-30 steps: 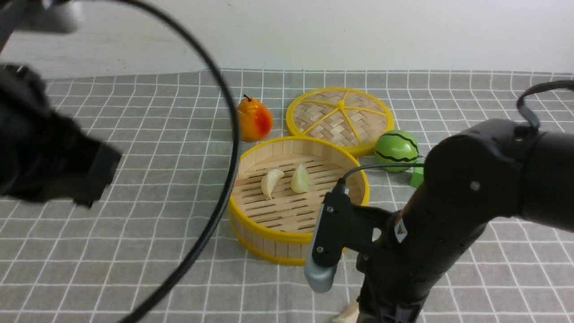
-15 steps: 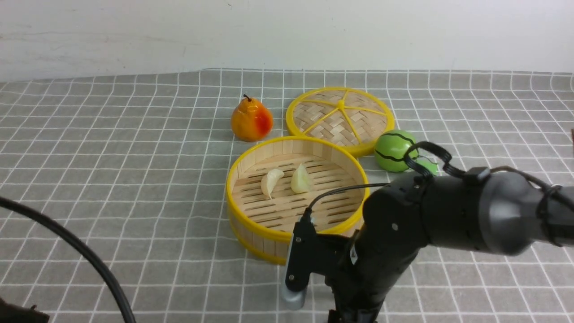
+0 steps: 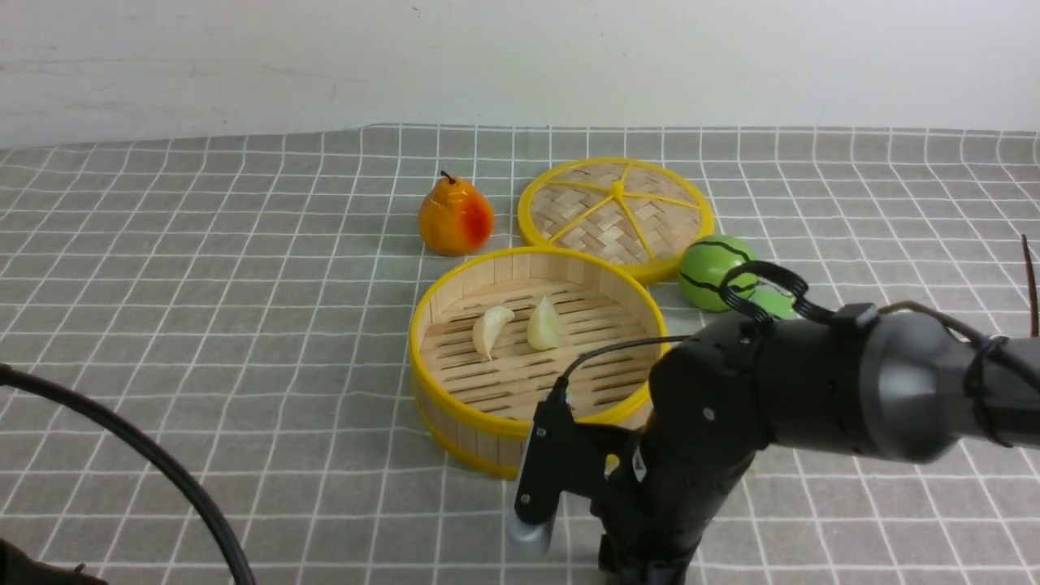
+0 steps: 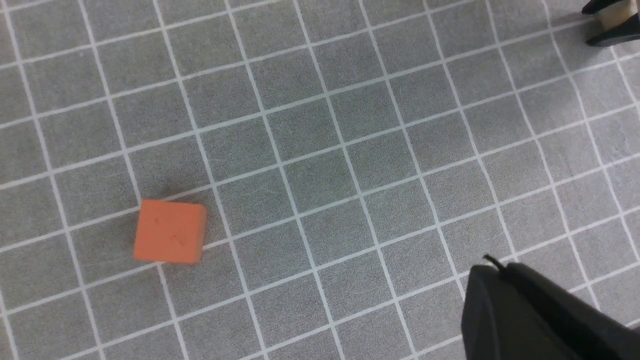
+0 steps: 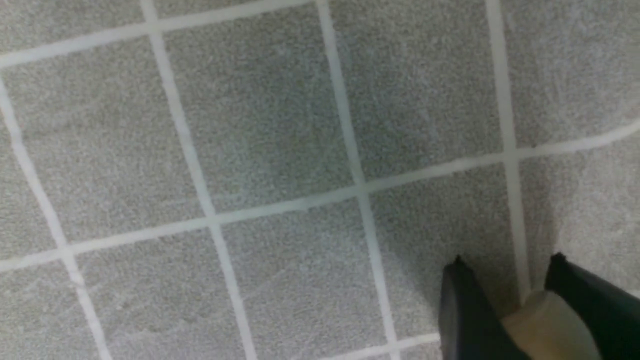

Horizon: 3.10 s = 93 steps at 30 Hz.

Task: Put the dumplings into the steamer on the table with the grey tablecloth.
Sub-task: 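Reach for and grasp a dumpling lying on the table beside the steamer, then place the dumpling in the bamboo steamer basket with the right gripper, then reach for and grasp a dumpling lying on the table beside the steamer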

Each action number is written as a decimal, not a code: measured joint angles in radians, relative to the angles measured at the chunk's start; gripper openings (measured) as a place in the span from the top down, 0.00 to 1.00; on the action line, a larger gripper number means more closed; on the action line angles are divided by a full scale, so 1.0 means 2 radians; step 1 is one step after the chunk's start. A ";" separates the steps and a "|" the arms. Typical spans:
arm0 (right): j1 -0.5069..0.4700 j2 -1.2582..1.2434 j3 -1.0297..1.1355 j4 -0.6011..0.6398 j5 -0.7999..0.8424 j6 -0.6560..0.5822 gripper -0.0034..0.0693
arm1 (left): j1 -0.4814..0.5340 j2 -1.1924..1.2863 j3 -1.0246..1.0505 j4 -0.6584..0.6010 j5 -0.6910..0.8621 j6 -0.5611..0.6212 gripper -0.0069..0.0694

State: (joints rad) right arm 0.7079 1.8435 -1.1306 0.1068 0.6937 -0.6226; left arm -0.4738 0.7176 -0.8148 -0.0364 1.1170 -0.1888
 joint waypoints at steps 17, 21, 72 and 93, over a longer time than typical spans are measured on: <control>-0.001 -0.029 -0.084 0.000 0.051 0.086 0.72 | 0.000 0.000 0.000 -0.001 -0.004 0.000 0.93; -0.001 -0.027 -0.148 0.001 0.058 0.129 0.72 | 0.000 0.000 0.000 -0.001 -0.004 0.000 0.92; -0.145 0.045 -0.190 0.003 0.254 -0.007 0.23 | 0.000 0.000 0.000 -0.001 -0.004 0.013 0.90; -0.159 0.084 -0.124 -0.051 0.087 -0.022 0.62 | 0.000 0.000 0.002 0.000 -0.023 0.026 0.89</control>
State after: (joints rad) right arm 0.3892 2.0114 -1.3783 0.0054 0.8687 -0.6667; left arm -0.4738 0.7176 -0.8099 -0.0360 1.0718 -0.1362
